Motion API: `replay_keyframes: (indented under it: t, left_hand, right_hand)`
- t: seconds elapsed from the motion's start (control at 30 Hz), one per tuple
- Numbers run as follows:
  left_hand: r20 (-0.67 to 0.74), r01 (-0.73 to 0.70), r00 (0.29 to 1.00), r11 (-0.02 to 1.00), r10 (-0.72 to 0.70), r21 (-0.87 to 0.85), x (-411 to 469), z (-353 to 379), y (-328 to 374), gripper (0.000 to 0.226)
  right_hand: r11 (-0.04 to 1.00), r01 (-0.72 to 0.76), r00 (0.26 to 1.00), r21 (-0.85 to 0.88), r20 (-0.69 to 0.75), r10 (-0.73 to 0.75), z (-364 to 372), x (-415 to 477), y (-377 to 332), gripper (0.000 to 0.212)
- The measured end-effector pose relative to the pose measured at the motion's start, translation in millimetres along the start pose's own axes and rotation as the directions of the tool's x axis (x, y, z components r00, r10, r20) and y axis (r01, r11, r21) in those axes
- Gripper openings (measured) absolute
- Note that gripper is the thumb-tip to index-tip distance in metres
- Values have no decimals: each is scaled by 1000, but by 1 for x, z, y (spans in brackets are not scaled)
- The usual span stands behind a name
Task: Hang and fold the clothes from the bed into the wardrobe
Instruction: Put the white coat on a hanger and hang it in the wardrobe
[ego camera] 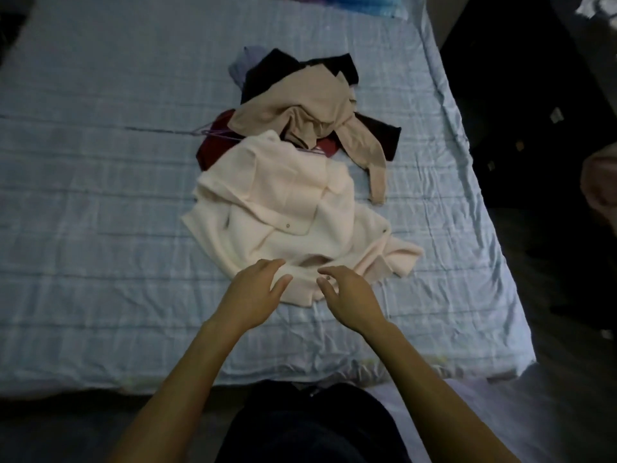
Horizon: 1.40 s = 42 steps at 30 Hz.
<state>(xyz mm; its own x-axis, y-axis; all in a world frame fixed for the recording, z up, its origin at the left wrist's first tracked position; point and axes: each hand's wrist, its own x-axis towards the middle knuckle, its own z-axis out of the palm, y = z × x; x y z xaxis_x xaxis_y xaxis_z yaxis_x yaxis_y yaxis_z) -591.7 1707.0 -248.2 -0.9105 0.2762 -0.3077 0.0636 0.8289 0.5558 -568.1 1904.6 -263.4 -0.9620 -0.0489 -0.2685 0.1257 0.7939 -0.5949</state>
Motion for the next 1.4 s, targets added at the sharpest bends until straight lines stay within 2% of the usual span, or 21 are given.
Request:
replay_keyframes:
  t: [0.27, 0.43, 0.53, 0.63, 0.7, 0.8, 0.97, 1.1, 1.17, 1.23, 1.33, 1.4]
  left_hand:
    - [107, 115, 988, 993, -114, 1, 71, 44, -27, 46]
    - [127, 237, 964, 971, -234, -12, 100, 85, -46, 42]
    - [167, 274, 949, 962, -268, -14, 108, 108, -58, 39]
    - [172, 313, 937, 949, -303, -36, 111, 119, -71, 38]
    - [155, 346, 930, 936, -333, -66, 112, 122, -75, 40]
    - [141, 433, 899, 890, -415, -142, 112, 122, -75, 41]
    - [186, 605, 795, 730, -578, -318, 113, 99, -58, 49]
    - [310, 722, 656, 452, -688, -524, 115, 77, -49, 68]
    - [344, 722, 610, 322, -714, -612, 112, 62, -45, 77]
    - [350, 705, 580, 240, -735, -667, 109, 44, -40, 81]
    - [349, 662, 532, 121, -772, -740, 103, 18, -39, 72]
    - [375, 632, 527, 56, -763, -773, 95, 2, -42, 59]
  right_hand:
    - [993, 39, 982, -111, 186, -17, 45, 74, 37, 39]
    - [957, 167, 949, -239, 303, -89, 95, 126, 77, 45]
    - [913, 215, 898, -348, 437, -45, 118, 145, 94, 57]
    - [837, 222, 864, -501, 499, 69, 138, 155, 106, 63]
    - [796, 206, 834, -569, 528, 161, 146, 159, 107, 57]
    - [797, 220, 822, -562, 547, 159, 141, 162, 97, 33]
    - [884, 181, 888, -431, 457, 41, 99, 144, 55, 32]
    - [908, 204, 923, -365, 381, -54, 74, 112, 8, 29]
    - [933, 202, 936, -299, 340, -94, 69, 95, -20, 30]
    - [946, 193, 953, -259, 278, -119, 65, 81, -48, 30]
    - [964, 176, 975, -201, 171, -142, 63, 62, -81, 30]
    - [968, 189, 979, -166, 110, -173, 61, 52, -97, 30]
